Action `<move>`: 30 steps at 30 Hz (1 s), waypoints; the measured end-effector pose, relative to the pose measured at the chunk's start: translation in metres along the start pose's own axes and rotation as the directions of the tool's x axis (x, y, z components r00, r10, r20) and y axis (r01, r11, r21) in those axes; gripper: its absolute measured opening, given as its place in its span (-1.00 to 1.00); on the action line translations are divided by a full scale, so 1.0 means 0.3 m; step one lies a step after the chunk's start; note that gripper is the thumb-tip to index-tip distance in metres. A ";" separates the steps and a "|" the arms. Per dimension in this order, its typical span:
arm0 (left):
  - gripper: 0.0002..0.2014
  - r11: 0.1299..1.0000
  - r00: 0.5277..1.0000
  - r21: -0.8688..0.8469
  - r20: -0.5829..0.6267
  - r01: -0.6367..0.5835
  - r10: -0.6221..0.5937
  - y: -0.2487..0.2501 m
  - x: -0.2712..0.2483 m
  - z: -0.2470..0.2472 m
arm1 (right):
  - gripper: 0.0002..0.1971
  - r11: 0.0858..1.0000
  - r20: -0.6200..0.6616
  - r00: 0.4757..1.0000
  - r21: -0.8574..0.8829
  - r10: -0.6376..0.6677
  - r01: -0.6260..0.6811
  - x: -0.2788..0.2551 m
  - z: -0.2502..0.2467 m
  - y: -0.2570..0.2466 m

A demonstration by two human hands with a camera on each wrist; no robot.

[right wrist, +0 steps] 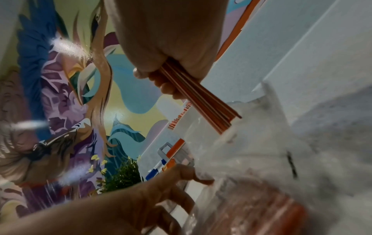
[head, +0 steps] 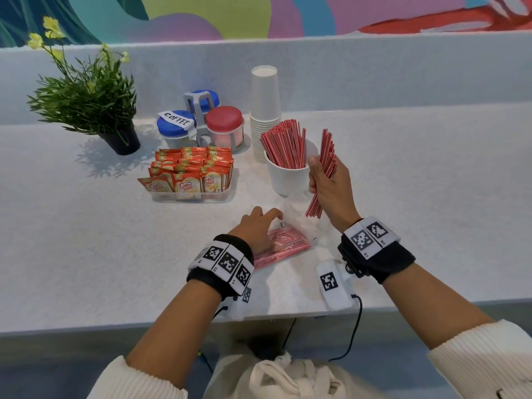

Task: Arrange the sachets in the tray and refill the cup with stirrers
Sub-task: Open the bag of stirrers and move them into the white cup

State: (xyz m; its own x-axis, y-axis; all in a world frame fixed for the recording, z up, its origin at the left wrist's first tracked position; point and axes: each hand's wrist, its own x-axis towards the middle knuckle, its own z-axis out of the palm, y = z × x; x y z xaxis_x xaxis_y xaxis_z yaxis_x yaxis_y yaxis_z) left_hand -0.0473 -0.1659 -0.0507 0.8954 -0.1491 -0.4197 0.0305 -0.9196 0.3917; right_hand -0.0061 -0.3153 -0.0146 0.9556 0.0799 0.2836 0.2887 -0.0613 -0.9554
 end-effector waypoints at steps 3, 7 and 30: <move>-0.30 1.000 1.000 0.001 0.005 0.011 -0.011 0.003 0.007 -0.003 | -0.83 0.994 0.044 0.999 -0.105 0.007 -0.002 -0.017 0.003 0.031; -0.30 1.000 1.000 0.005 0.008 0.019 -0.019 0.005 0.008 -0.008 | -0.67 0.981 0.054 0.990 -0.154 0.129 -0.120 -0.047 0.005 0.100; -0.83 0.925 0.890 -0.341 -0.456 -0.166 -0.008 0.024 0.122 -0.385 | -0.55 0.999 -0.108 0.994 -0.041 -0.003 -0.002 0.313 0.083 -0.151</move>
State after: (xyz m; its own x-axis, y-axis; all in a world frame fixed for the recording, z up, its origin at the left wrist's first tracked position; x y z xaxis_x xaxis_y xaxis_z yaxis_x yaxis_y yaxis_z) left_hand 0.0371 -0.1359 0.0313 0.9992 0.0404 -0.0031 0.0306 -0.7022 0.7113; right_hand 0.0691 -0.2804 0.0533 0.9556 -0.0278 0.2935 0.2894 -0.1018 -0.9518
